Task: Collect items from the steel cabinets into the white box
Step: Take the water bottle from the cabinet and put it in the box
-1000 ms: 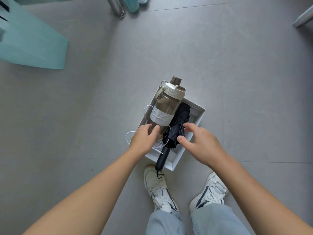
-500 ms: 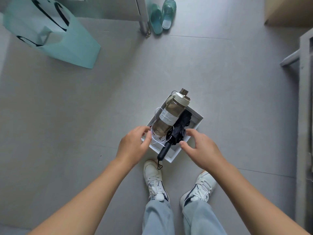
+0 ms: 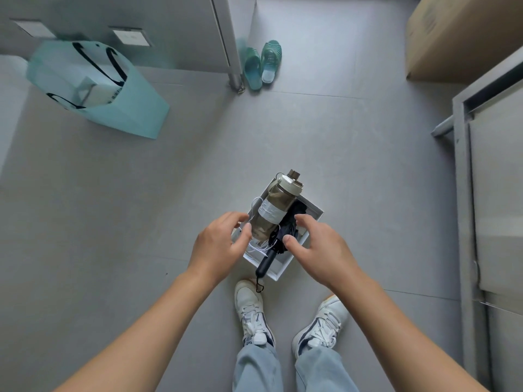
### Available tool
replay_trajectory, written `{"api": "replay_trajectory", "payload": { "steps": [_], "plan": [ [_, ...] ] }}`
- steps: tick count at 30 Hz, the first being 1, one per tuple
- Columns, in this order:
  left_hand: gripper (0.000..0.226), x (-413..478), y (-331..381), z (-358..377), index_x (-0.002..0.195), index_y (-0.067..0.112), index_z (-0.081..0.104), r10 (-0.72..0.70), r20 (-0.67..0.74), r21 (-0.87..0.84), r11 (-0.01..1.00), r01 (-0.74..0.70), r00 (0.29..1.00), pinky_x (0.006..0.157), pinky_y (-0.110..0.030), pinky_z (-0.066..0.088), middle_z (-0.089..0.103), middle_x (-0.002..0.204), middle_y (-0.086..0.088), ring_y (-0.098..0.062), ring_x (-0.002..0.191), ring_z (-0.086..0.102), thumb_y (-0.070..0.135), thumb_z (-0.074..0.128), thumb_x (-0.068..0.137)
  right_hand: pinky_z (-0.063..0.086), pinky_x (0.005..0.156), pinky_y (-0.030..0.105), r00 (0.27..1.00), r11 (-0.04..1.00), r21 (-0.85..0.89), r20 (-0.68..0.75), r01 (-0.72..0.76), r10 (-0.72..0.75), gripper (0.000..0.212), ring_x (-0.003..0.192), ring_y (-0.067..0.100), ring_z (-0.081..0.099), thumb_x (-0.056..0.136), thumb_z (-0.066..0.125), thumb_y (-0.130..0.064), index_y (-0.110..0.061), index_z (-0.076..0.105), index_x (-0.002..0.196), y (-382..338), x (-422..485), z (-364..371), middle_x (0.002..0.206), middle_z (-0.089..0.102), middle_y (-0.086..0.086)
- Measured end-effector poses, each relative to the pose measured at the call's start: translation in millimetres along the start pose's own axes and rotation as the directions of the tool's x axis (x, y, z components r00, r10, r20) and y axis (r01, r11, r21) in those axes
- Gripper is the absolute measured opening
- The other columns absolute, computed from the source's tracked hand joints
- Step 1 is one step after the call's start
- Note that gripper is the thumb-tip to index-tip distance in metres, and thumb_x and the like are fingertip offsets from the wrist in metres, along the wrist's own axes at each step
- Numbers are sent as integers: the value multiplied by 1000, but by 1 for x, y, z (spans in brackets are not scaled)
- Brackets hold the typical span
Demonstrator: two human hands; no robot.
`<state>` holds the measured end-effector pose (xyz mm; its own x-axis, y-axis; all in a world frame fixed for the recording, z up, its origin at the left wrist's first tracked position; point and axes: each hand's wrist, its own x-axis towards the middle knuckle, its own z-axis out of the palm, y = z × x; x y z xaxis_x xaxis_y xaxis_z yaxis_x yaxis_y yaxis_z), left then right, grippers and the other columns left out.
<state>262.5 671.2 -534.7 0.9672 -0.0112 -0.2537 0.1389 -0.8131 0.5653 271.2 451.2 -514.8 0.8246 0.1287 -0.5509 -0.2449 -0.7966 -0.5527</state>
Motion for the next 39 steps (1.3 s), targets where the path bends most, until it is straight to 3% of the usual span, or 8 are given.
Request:
{"api": "replay_trajectory", "payload": {
  "steps": [6, 10, 13, 17, 22, 25, 33, 39],
  "plan": [
    [37, 1, 40, -41, 116, 27, 62, 46, 112, 105, 993, -58, 993, 84, -33, 50, 65, 112, 14, -10, 104, 60, 47, 40, 94, 47, 97, 36, 999, 999, -34, -38, 16, -18, 59, 130, 19, 53, 96, 55, -49, -21, 46, 148, -25, -15, -47, 137, 62, -2],
    [38, -9, 97, -107, 118, 25, 62, 87, 89, 131, 987, -98, 992, 87, -33, 48, 66, 118, 11, -12, 109, 60, 48, 41, 96, 46, 91, 34, 996, 998, -41, -72, 52, -54, 52, 122, 20, 58, 96, 57, -46, -22, 52, 141, -65, -51, -102, 131, 66, -2],
    [37, -24, 149, -162, 122, 24, 61, 135, 100, 143, 979, -148, 986, 89, -32, 46, 64, 122, 10, -11, 111, 59, 47, 46, 98, 44, 95, 34, 993, 997, -21, -100, 68, -70, 54, 125, 21, 57, 96, 57, -46, -21, 51, 144, -100, -88, -143, 135, 64, -2],
    [42, -61, 208, -232, 121, 22, 62, 194, 22, 160, 968, -195, 981, 89, -33, 46, 65, 120, 9, -13, 110, 60, 49, 42, 97, 43, 98, 33, 982, 994, 33, -161, 108, -101, 55, 126, 20, 58, 95, 58, -48, -23, 52, 143, -144, -146, -194, 136, 64, -1],
    [47, -115, 251, -289, 119, 21, 63, 151, -153, 106, 985, -135, 977, 87, -31, 45, 62, 122, 10, -13, 110, 57, 51, 35, 95, 38, 94, 27, 952, 980, 89, -269, 176, -147, 52, 127, 14, 56, 96, 59, -45, -25, 52, 143, -182, -223, -250, 139, 62, -9],
    [44, -138, 274, -307, 120, 20, 63, 156, -186, 75, 987, -144, 970, 88, -32, 45, 62, 123, 8, -13, 111, 57, 48, 38, 96, 38, 98, 28, 932, 975, 77, -317, 210, -176, 53, 128, 15, 55, 96, 60, -45, -24, 52, 144, -193, -256, -271, 139, 62, -9],
    [44, -129, 300, -346, 124, 18, 62, 255, -225, 40, 967, -253, 940, 88, -36, 50, 62, 125, 7, -14, 113, 57, 46, 40, 97, 39, 97, 27, 899, 970, 1, -377, 242, -224, 52, 128, 14, 56, 96, 59, -49, -26, 53, 142, -230, -273, -304, 137, 63, -11],
    [43, -80, 290, -371, 125, 21, 61, 381, -145, 13, 923, -384, 913, 88, -35, 50, 62, 124, 10, -12, 111, 59, 47, 41, 97, 39, 101, 28, 896, 989, 36, -430, 141, -113, 53, 129, 13, 55, 96, 59, -50, -25, 52, 143, -252, -255, -294, 137, 63, -10]
  ]
}}
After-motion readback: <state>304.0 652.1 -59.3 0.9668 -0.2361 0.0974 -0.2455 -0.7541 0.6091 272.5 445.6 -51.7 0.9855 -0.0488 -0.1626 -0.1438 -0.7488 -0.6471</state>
